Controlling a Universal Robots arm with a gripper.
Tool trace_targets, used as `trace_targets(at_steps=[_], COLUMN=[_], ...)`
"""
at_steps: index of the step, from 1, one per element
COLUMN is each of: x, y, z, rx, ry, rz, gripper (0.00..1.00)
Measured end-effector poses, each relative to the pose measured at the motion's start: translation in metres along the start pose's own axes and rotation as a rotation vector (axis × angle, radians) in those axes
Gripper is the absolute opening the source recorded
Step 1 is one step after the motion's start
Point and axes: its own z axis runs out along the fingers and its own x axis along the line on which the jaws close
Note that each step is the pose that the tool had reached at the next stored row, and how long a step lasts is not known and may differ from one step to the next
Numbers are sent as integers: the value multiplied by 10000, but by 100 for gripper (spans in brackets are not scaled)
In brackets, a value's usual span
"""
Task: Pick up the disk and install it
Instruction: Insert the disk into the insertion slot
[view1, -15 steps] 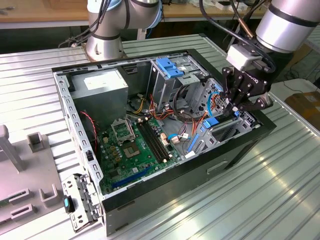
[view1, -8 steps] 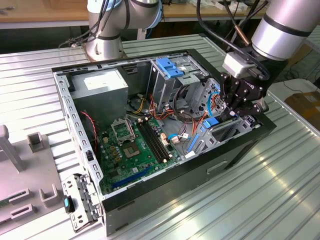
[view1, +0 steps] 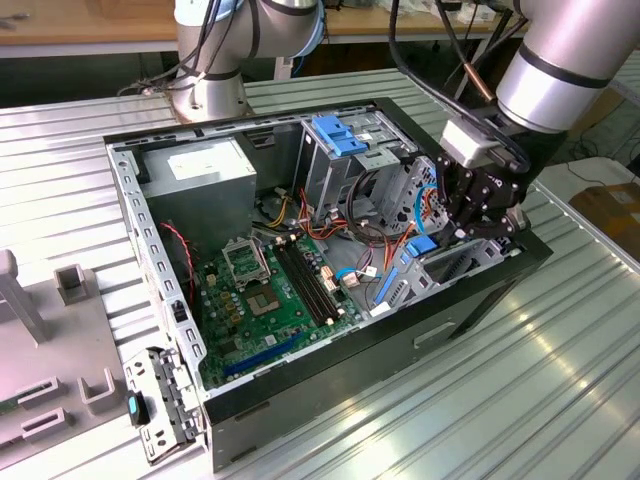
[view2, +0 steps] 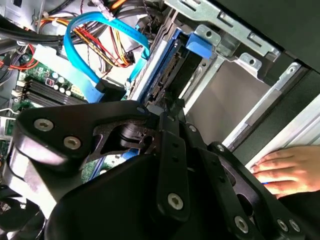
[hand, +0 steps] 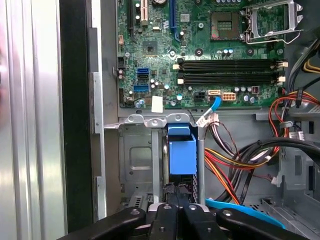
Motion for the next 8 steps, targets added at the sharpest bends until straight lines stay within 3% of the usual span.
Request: trace_targets(at_steps=[3, 8], x=[5, 5], y=[0, 0], z=[-139, -158], rx=[0, 0], ry=[2, 2], rz=[0, 0], gripper=[12, 12])
